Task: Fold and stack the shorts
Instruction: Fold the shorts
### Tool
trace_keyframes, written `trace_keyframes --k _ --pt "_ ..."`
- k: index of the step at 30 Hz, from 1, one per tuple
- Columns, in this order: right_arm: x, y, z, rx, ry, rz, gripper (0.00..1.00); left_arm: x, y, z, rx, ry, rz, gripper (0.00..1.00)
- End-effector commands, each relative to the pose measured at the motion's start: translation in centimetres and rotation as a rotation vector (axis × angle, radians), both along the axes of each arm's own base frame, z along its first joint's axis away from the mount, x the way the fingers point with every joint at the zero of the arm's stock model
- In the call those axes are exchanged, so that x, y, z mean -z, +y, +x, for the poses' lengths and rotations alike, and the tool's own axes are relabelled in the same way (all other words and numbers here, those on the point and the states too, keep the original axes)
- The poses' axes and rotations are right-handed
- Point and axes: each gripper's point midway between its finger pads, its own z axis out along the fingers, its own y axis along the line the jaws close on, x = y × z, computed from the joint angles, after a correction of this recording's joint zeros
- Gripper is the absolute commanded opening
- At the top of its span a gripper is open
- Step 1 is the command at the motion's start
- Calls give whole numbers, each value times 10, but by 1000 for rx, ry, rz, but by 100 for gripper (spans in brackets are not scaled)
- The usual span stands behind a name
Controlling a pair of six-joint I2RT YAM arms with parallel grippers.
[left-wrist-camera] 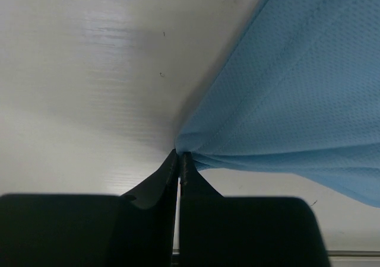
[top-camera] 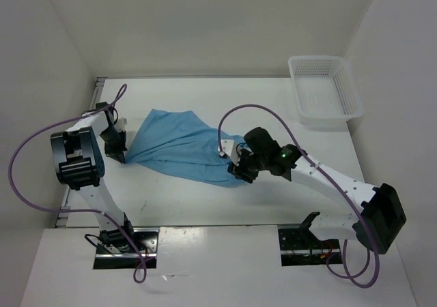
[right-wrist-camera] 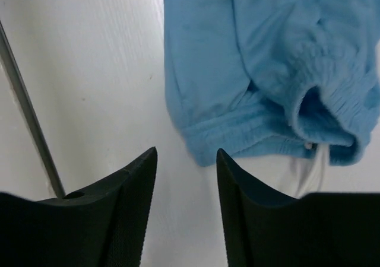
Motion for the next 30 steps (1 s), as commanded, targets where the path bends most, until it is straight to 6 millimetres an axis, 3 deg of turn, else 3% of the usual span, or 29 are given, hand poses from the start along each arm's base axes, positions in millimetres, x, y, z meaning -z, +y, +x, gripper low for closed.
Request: trace_keyframes --k 1,3,4,5,9,10,14,16,21,24,30 --pt "9 -22 -6 17 -2 -116 55 4 9 1 -6 3 34 1" --pt "-20 -14 14 115 -118 3 59 4 9 1 -6 3 34 1" --pt "-34 -13 25 177 -178 52 68 4 9 1 -6 3 34 3" --pt "-63 -3 38 237 -234 193 72 4 9 1 -6 3 34 3" --pt "-92 21 63 405 -56 441 74 2 9 5 -6 -6 37 4" --pt "-107 24 72 457 -22 487 70 2 8 5 -5 -9 28 4" --pt "-97 36 75 671 228 534 61 -3 1 9 0 -39 -11 4" --pt "-75 29 78 864 344 514 58 -4 -2 7 1 -32 -27 4" --pt "-29 29 68 1049 540 445 57 -4 -9 9 5 -42 -62 6" --pt "-16 29 65 1089 579 420 55 -5 -12 7 7 -47 -80 6" --pt "-15 30 75 1125 555 476 54 -6 -12 7 8 -56 -78 8"
